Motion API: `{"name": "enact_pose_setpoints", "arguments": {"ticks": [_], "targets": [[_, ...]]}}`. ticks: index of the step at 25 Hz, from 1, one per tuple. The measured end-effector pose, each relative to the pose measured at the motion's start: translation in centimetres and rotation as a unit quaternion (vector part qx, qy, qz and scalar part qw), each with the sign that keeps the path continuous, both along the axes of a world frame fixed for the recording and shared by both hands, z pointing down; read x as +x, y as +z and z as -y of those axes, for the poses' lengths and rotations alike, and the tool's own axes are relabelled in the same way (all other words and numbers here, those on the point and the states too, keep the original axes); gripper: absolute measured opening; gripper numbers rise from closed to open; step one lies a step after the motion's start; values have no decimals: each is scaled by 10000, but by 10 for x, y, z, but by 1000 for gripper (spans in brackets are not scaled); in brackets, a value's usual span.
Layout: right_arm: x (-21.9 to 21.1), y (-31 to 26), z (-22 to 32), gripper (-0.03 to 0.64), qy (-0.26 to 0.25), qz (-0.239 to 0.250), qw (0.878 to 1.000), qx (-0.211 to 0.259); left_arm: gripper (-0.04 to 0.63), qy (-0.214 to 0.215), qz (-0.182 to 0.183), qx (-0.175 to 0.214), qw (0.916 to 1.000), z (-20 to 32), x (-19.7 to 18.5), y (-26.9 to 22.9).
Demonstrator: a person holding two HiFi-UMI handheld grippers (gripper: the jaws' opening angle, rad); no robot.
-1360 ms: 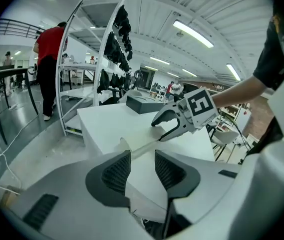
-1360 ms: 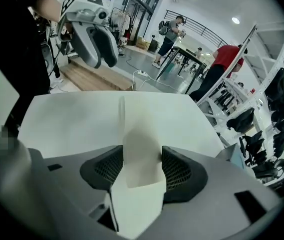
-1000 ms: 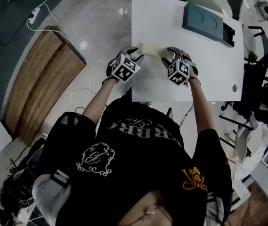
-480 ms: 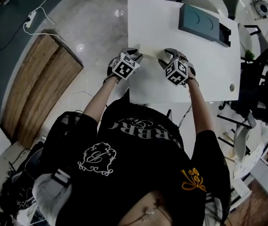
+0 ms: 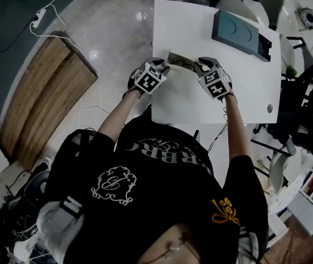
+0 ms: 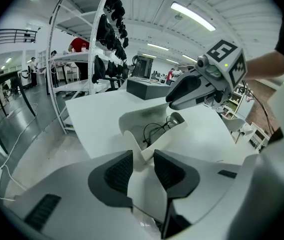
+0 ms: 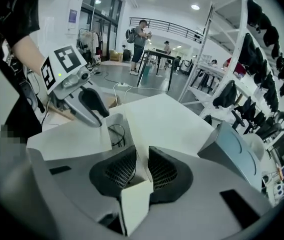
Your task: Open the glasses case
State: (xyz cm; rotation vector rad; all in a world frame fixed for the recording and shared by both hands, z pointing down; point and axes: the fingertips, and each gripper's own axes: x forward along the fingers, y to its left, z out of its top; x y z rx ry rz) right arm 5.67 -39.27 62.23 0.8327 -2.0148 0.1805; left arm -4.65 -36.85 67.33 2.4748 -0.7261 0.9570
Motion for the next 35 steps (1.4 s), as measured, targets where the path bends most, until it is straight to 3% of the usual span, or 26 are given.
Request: {"name": "enact_pose_setpoints", "arguments": {"ticks": [6,16,18,21,25,35], "targets": [[12,4,27,100,853,252,9959,-169,141,19,-14,-36,10000,0,3,0],[23,17,50,124,1407,98,9892,-390,144,-179,82,61,9998,2,-4,-4],[31,23,53,121,1538,47,9872,-416,144,-213,-118,88,9997,-1,-3,-14],[38,29,49,123,1513,-40,9875,-442,144,-273,-430,90,9987,-6,-2,-31],[40,34,38,143,1474,-41,9880,-466,144,-277,-496,139,9983,-11,-6,-47],[36,-12,24,147,1596,651,9850,-83,144,-228,-632,318,9972,-27,0,-74]]}}
